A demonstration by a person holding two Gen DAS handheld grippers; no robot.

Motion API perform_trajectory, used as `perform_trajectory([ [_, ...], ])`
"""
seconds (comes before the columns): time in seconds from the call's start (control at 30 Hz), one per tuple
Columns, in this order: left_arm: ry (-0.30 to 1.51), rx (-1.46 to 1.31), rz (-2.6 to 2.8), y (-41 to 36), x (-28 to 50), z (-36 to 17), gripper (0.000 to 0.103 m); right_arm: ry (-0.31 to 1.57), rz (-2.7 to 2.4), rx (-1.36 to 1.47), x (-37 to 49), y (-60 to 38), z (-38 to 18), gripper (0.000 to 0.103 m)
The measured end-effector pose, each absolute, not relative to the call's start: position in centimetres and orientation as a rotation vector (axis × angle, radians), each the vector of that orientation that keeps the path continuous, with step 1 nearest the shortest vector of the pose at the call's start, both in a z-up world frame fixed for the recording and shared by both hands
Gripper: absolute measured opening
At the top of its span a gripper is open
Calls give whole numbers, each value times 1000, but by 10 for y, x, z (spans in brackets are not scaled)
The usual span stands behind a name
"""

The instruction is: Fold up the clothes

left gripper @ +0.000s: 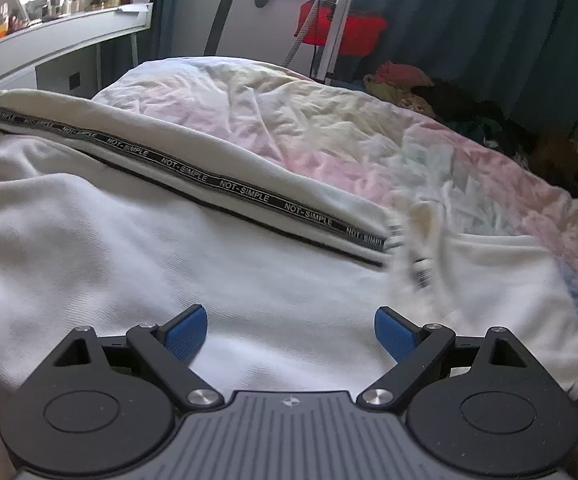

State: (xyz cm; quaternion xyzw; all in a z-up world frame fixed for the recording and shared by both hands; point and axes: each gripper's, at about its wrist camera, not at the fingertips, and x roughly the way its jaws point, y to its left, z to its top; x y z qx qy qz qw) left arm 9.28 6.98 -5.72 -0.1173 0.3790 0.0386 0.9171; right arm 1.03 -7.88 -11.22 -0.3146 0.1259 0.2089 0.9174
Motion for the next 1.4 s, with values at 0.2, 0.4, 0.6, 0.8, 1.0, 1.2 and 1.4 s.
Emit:
perform_trajectory([
  [0.2, 784, -225, 84, 68, 93, -58, 92, 310, 463, -646, 14, -65, -117, 15],
  [0.4, 787, -210, 80, 68, 93, -59, 92, 486, 504, -437, 31, -80, -87, 33],
  [0.6, 787, -186, 80, 65, 94, -60, 92, 659, 622, -23, 39, -128, -53, 69],
  [0.8, 777, -199, 62, 66, 91, -57, 92, 572, 520, 118, 27, -165, -31, 70],
  [1.0, 710, -323, -108, 68, 77, -46, 91, 679, 116, 142, 71, -201, -51, 70],
  [1.2, 781, -320, -216, 47, 80, -63, 81, 774, 4, 187, 96, -215, -77, 72],
  [1.4, 791, -317, -239, 39, 84, -78, 41, 764, 1, 155, 97, -206, -82, 72],
])
